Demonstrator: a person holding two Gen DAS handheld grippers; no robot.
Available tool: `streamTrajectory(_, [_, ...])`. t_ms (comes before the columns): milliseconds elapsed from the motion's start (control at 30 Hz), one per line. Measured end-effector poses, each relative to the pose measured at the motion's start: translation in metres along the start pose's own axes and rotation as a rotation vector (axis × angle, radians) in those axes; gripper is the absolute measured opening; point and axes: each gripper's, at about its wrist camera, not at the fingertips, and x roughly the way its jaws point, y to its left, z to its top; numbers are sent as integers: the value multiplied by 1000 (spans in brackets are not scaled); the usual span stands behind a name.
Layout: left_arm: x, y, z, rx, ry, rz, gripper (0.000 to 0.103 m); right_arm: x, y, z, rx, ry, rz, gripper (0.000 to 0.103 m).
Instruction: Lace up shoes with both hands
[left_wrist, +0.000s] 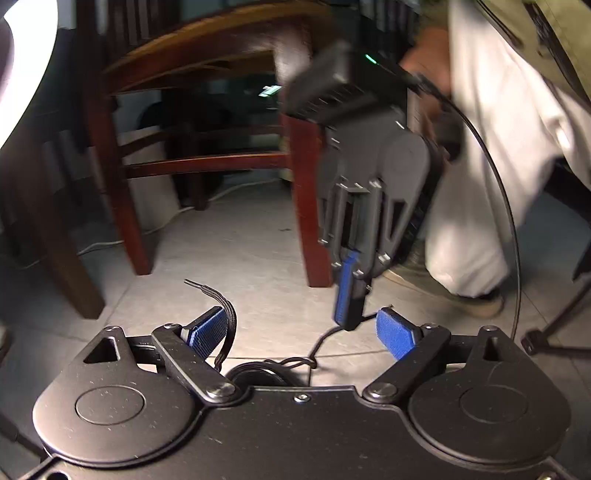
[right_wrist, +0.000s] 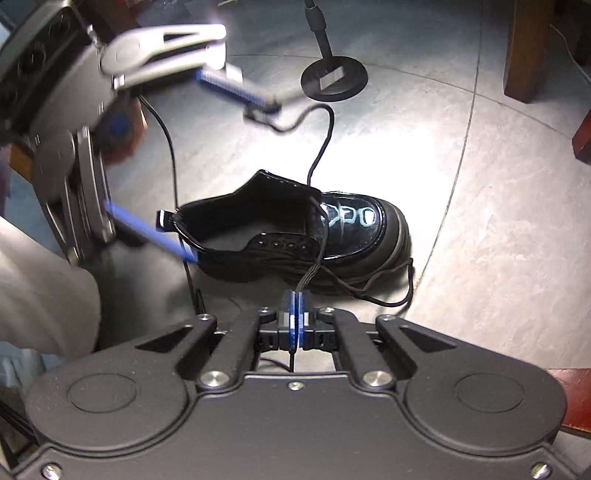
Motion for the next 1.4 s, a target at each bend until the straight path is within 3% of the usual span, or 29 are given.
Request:
streamTrajectory(133, [13,0,-3,15,25,-61,50,-3,3,3,-2,-7,50,2])
streamTrajectory(367, [25,-1,-6,93,63,-103,48,-12,7,5,-38,-5,78,2])
streamTrajectory(400, [25,-2,-6,98,65,-114,44,-13,8,6,-46,-6,85,2])
streamTrajectory(433, [26,-2,-6,101,73,-118,37,-13,9,6,-49,-7,87,2])
streamTrajectory(467, [28,-3,-7,104,82,-123,18,-13,9,7,-53,-9,90,2])
streamTrajectory(500, [29,-3,-7,106,89,-124,7,-13,10,8,-56,-10,92,2])
streamTrajectory(600, [30,1,-9,61,109,-145,4,-14,11,8,-54,-13,100,2])
streamTrajectory(733, [31,18,-11,-160,108,-108,4,-14,9,8,-36,-50,75,4])
streamTrajectory(833, [29,48,-24,-529,77,-66,4,-24,-1,9,31,-183,-13,21])
streamTrajectory(967, [20,84,-60,-1050,16,16,4,-33,-15,6,109,-287,-64,23])
streamTrajectory(1000, [18,88,-68,-1133,-1,31,4,-33,-19,4,139,-304,-64,23])
streamTrajectory(1200, [13,88,-73,-1301,-97,12,4,-16,-26,0,275,-359,7,23])
streamTrajectory(1400, [14,83,-56,-1256,-126,-23,4,-6,-27,12,313,-388,28,24])
